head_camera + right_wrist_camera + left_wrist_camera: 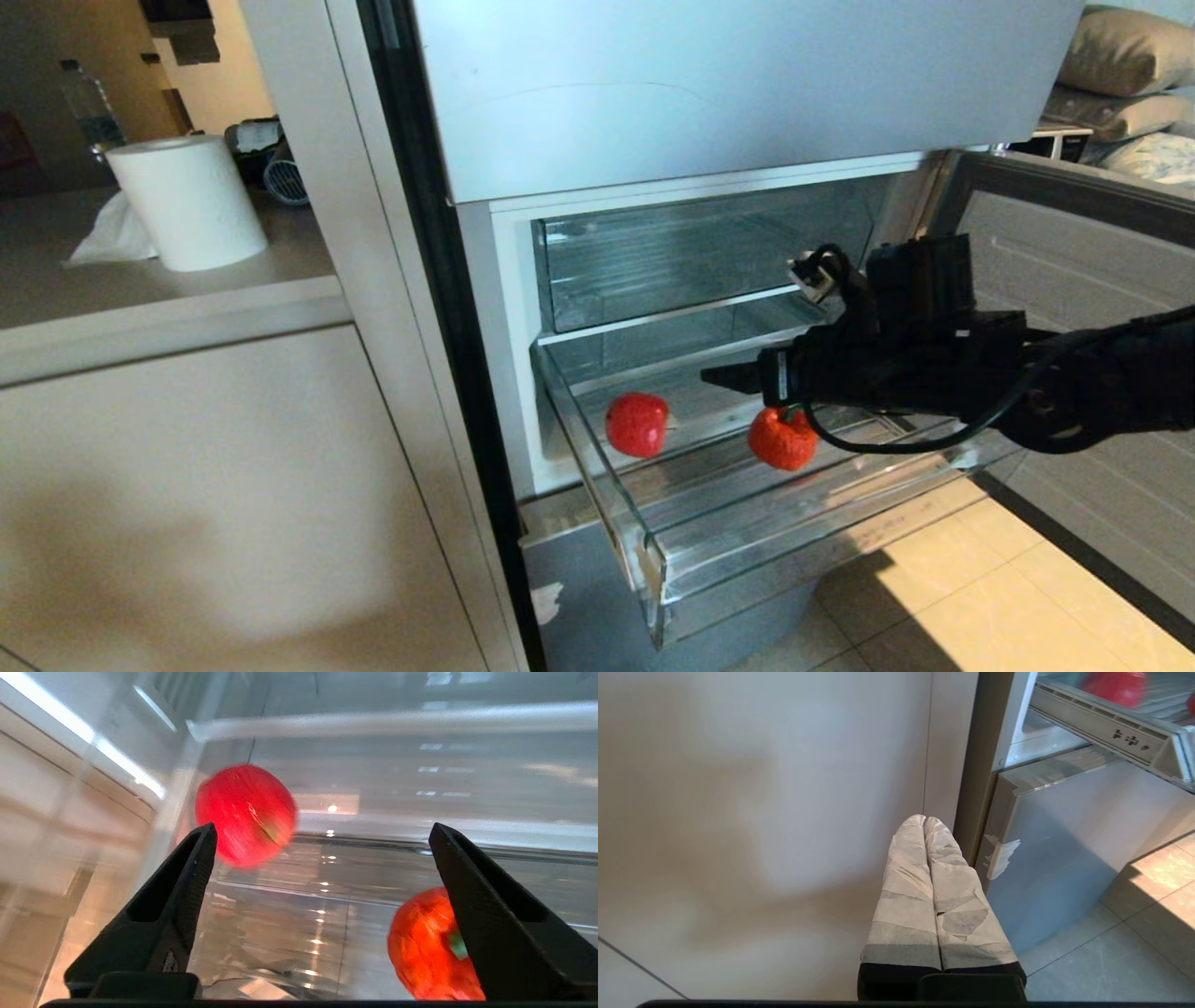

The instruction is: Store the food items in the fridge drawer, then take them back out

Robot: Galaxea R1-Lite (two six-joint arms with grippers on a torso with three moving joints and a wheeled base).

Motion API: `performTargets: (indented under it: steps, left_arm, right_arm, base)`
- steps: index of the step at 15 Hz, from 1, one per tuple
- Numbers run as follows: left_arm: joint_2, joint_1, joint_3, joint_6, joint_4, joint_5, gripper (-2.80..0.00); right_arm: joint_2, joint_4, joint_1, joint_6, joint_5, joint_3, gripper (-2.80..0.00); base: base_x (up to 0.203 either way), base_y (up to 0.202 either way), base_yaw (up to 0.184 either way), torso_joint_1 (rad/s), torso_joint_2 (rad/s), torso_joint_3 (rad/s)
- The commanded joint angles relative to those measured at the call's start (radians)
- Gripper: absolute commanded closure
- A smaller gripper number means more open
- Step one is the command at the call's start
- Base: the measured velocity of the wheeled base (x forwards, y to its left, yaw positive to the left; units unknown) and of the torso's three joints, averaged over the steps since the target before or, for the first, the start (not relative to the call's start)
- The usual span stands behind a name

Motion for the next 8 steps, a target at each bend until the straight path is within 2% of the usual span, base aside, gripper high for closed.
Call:
performTargets:
  steps: [1,4,8]
  left_arm:
    - [0.002,0.000,0.002,0.000,0.000,0.000,0.00]
    - [0.002,0.000,0.002,0.000,0.000,0.000,0.00]
    - [0.002,0.000,0.002,0.000,0.000,0.000,0.00]
  right_arm:
    - [-0.142,-0.001,0.002,0.002,-0.004,0.048,0.00]
    - [-0.369,0.025,0.002,0.003,-0.023,0.162,0.00]
    - [-0.710,0.189,0.025,0.002,-0.040,0.414,0.00]
  base:
    - [0.000,0.000,0.000,0.000,0.00,0.000]
    - [0.000,0.000,0.000,0.000,0.00,0.000]
    - [0.000,0.000,0.000,0.000,0.00,0.000]
